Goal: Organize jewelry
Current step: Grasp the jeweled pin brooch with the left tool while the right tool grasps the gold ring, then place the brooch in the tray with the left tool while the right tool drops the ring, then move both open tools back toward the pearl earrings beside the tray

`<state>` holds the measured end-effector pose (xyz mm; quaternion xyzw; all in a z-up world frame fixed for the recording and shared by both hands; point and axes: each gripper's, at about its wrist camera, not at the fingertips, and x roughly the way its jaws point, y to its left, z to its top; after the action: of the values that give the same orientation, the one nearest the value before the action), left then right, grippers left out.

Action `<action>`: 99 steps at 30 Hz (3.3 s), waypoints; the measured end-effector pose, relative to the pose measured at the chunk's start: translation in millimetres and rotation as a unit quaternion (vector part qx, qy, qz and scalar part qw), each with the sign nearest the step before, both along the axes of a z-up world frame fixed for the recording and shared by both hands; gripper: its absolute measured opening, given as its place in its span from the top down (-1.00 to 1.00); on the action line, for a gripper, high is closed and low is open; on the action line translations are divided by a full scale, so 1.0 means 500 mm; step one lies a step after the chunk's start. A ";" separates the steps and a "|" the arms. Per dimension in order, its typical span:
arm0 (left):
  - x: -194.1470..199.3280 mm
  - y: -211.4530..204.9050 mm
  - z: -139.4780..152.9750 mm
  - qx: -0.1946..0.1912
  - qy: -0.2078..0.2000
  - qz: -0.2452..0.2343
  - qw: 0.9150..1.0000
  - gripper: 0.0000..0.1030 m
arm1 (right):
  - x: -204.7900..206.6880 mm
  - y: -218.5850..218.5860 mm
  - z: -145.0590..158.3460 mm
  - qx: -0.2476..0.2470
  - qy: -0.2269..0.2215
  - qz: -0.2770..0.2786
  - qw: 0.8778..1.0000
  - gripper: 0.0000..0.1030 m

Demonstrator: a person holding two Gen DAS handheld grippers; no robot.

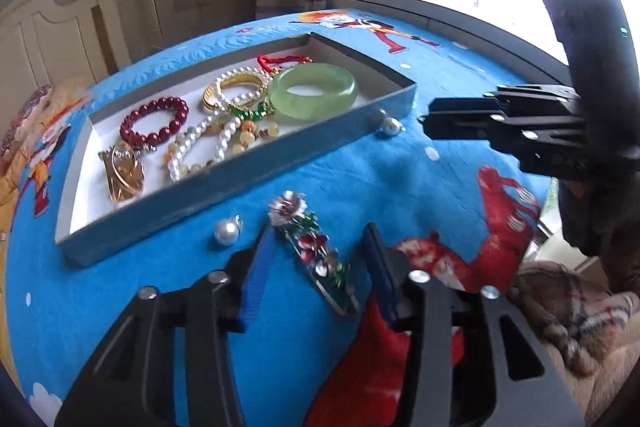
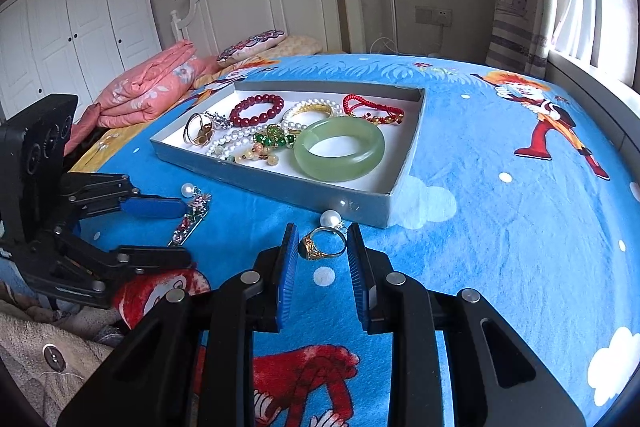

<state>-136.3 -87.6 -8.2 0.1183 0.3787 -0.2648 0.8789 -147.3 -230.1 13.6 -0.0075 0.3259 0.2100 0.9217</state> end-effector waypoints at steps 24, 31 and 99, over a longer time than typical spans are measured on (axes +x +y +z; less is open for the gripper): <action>0.010 0.042 0.152 -0.011 -0.100 0.006 0.995 0.71 | -0.014 0.025 0.105 -0.002 -0.076 0.017 0.997 0.50; 0.050 0.045 0.197 -0.015 -0.116 0.012 0.993 0.71 | 0.037 0.050 0.117 -0.015 -0.077 0.029 0.996 0.50; 0.186 0.101 0.207 0.004 -0.112 0.077 0.991 -0.87 | 0.126 -0.005 0.134 -0.032 -0.042 -0.029 0.998 0.10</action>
<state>-43.3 -37.2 95.5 0.1215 0.2868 -0.1794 0.9332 -84.4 -232.5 80.5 -0.0366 0.2940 0.1718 0.9395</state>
